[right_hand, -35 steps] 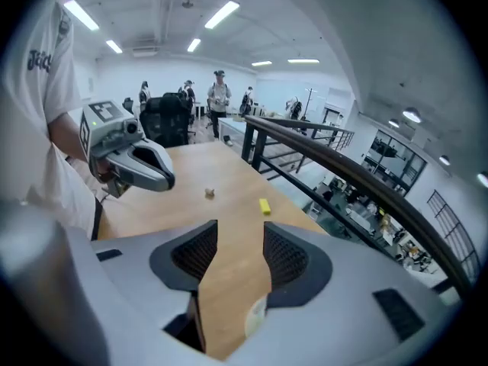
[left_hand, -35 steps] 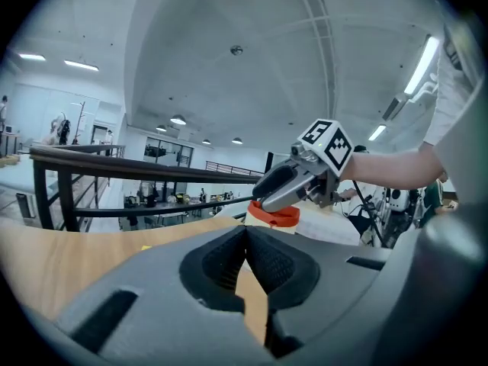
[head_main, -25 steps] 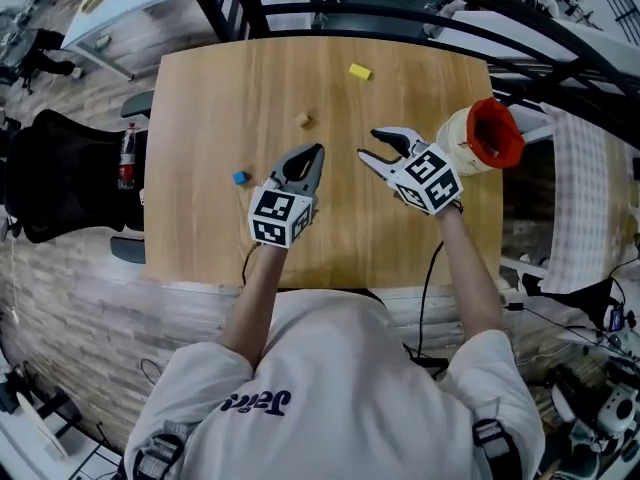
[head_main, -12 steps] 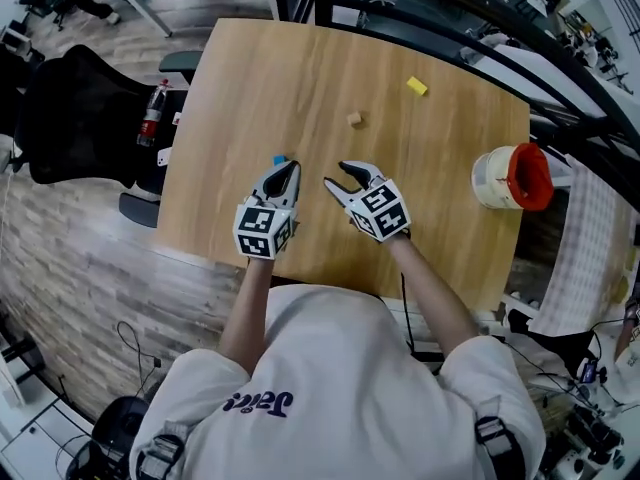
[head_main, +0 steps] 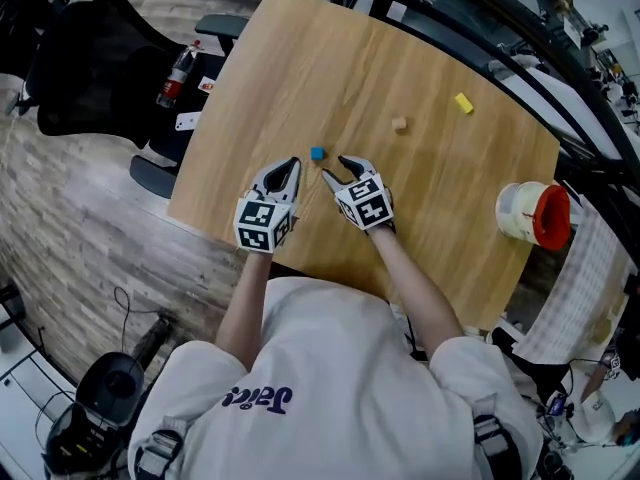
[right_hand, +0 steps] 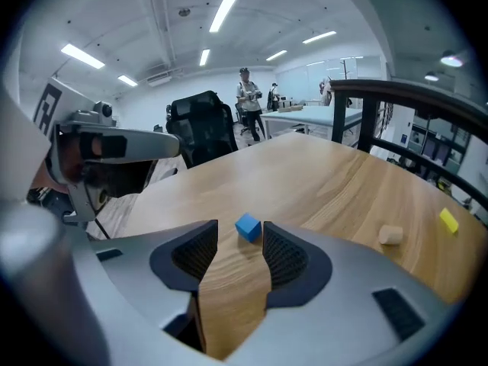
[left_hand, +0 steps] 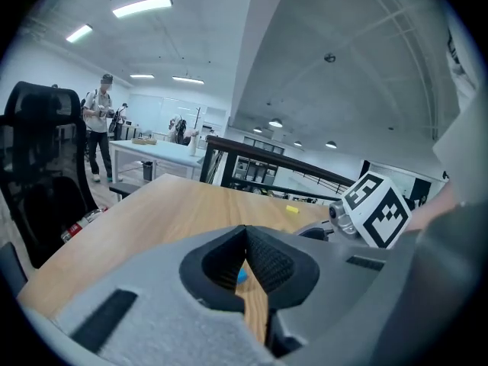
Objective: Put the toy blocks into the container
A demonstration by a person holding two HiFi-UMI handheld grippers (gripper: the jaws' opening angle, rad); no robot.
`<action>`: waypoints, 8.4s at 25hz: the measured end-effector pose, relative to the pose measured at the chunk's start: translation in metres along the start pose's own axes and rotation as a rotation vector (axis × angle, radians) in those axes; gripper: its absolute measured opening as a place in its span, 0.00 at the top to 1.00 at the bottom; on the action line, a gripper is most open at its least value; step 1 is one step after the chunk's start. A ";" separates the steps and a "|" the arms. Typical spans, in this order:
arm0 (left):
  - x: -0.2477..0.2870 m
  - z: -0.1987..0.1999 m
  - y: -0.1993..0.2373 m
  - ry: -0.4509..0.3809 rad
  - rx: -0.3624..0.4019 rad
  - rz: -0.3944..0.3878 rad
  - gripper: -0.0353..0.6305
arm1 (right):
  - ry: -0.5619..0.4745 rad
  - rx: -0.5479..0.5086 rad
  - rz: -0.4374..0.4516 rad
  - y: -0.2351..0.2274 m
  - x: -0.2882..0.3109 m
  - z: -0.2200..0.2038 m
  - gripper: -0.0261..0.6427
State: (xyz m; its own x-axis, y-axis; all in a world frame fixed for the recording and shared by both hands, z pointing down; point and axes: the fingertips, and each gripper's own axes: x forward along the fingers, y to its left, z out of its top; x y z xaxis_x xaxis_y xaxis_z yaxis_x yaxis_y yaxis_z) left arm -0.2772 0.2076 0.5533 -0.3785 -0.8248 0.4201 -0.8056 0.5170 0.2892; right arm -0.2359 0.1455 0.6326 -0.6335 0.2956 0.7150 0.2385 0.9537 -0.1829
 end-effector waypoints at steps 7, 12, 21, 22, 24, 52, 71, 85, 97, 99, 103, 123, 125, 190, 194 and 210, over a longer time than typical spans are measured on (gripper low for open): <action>0.008 -0.007 0.029 0.020 -0.023 0.006 0.93 | -0.006 0.116 -0.091 -0.008 0.045 0.000 0.67; 0.014 -0.007 0.042 0.035 -0.027 -0.007 0.93 | 0.007 0.142 -0.146 -0.008 0.069 -0.001 0.67; 0.020 -0.010 0.047 0.060 -0.028 -0.042 0.93 | 0.053 0.220 -0.226 -0.015 0.082 -0.011 0.68; 0.021 -0.010 0.047 0.061 -0.028 -0.045 0.93 | 0.055 0.227 -0.224 -0.014 0.082 -0.012 0.72; 0.022 -0.008 0.045 0.058 -0.025 -0.051 0.93 | 0.061 0.231 -0.219 -0.013 0.081 -0.013 0.73; 0.069 0.065 -0.196 -0.062 0.187 -0.428 0.93 | -0.307 0.152 -0.419 -0.077 -0.249 -0.021 0.73; 0.122 0.090 -0.468 -0.058 0.209 -0.822 0.93 | -0.206 0.153 -0.701 -0.232 -0.498 -0.131 0.73; 0.160 0.060 -0.510 -0.006 0.398 -0.818 0.93 | 0.342 -0.053 -0.412 -0.342 -0.470 -0.204 0.73; 0.182 0.046 -0.492 0.033 0.378 -0.804 0.93 | 0.463 -0.078 -0.335 -0.387 -0.436 -0.227 0.69; 0.185 0.047 -0.488 0.034 0.378 -0.800 0.93 | 0.467 -0.098 -0.330 -0.386 -0.436 -0.224 0.69; 0.186 0.048 -0.485 0.035 0.368 -0.798 0.93 | 0.446 -0.114 -0.343 -0.378 -0.444 -0.214 0.69; 0.209 0.097 -0.371 -0.056 0.227 -0.567 0.93 | -0.299 0.154 -0.420 -0.306 -0.387 -0.043 0.69; 0.214 0.097 -0.355 -0.050 0.222 -0.535 0.93 | -0.318 0.187 -0.422 -0.311 -0.364 -0.035 0.69; 0.182 0.084 -0.378 -0.047 0.241 -0.601 0.93 | -0.201 -0.035 -0.548 -0.306 -0.353 -0.053 0.75; 0.175 0.076 -0.411 -0.037 0.271 -0.669 0.93 | -0.270 0.058 -0.571 -0.298 -0.410 -0.072 0.75; 0.158 0.031 -0.510 0.017 0.355 -0.876 0.93 | 0.051 0.145 -0.683 -0.330 -0.496 -0.214 0.75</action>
State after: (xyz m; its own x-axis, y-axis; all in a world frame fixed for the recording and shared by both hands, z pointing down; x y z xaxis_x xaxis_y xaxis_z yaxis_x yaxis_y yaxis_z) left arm 0.0599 -0.1932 0.4456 0.4321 -0.8814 0.1910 -0.8926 -0.3877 0.2301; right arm 0.1569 -0.3273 0.4825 -0.5703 -0.3724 0.7322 -0.3033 0.9238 0.2336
